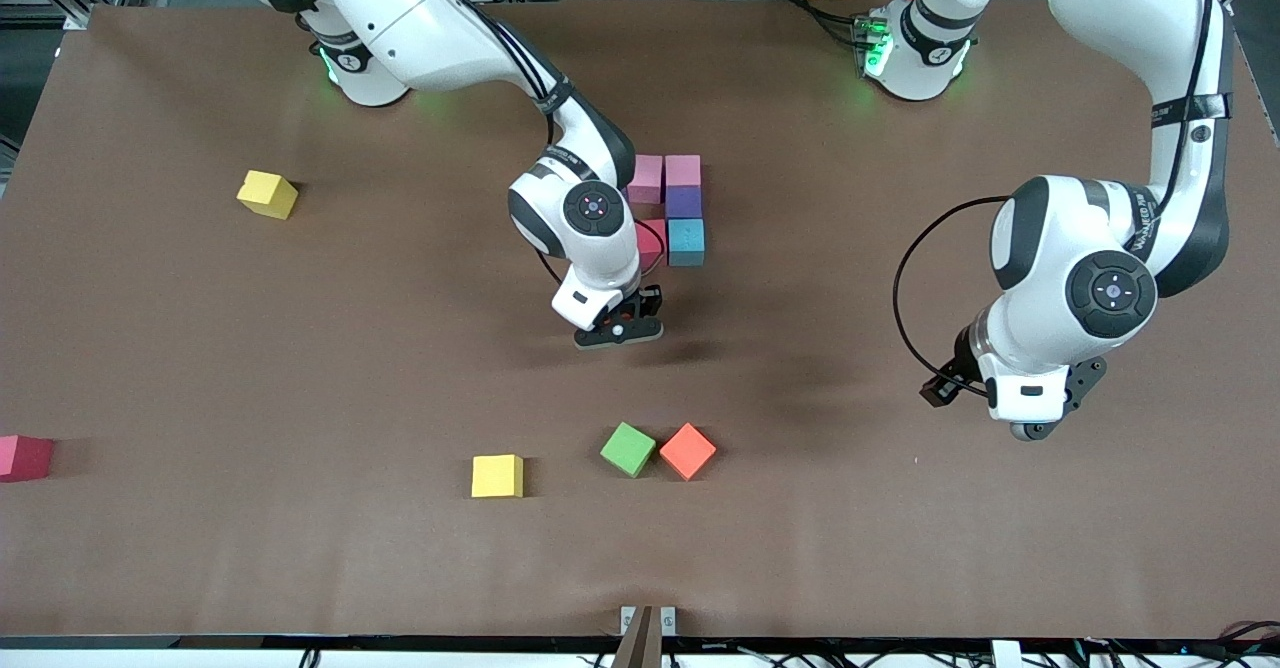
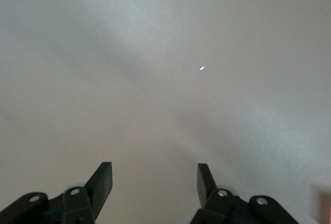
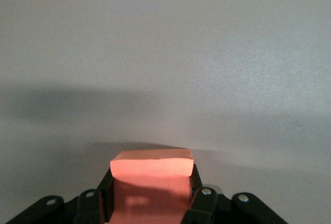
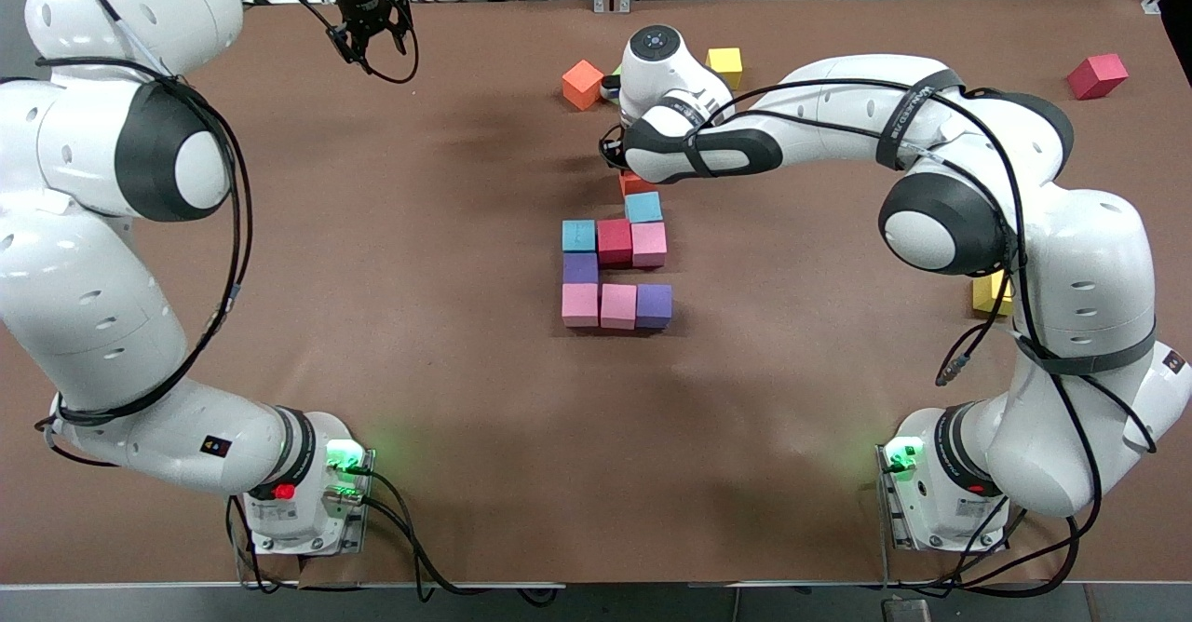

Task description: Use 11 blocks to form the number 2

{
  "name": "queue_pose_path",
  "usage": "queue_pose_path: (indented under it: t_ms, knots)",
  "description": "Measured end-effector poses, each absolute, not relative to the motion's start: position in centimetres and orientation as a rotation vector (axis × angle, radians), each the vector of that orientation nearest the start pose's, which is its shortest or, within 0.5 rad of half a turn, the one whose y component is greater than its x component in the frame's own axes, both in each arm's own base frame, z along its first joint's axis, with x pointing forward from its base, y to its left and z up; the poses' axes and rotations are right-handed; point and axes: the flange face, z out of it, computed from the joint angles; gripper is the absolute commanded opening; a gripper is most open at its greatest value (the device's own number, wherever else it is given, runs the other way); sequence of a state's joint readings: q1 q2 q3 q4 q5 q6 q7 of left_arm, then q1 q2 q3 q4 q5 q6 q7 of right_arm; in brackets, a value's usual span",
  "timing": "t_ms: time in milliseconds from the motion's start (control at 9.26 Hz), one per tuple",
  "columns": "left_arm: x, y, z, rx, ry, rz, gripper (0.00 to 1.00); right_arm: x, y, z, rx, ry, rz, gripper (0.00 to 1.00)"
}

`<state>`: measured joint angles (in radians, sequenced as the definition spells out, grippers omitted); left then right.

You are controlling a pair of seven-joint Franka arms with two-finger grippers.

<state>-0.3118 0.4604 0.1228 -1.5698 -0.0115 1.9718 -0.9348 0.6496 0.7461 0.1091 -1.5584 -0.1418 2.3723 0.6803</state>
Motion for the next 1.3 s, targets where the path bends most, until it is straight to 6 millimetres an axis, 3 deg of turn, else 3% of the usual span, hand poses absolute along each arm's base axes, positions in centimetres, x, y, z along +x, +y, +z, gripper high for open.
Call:
queue_pose_path:
  t_ms: [864, 1297]
  knots:
    - [66.2, -14.1, 37.2, -2.869, -1.107, 0.035, 0.74, 51.6, 47.3, 21.3, -3.093, -0.25, -0.155, 0.09]
    - [68.5, -18.3, 34.6, -2.817, -1.227, -0.002, 0.74, 51.4, 47.2, 21.3, -3.092, -0.252, -0.156, 0.09]
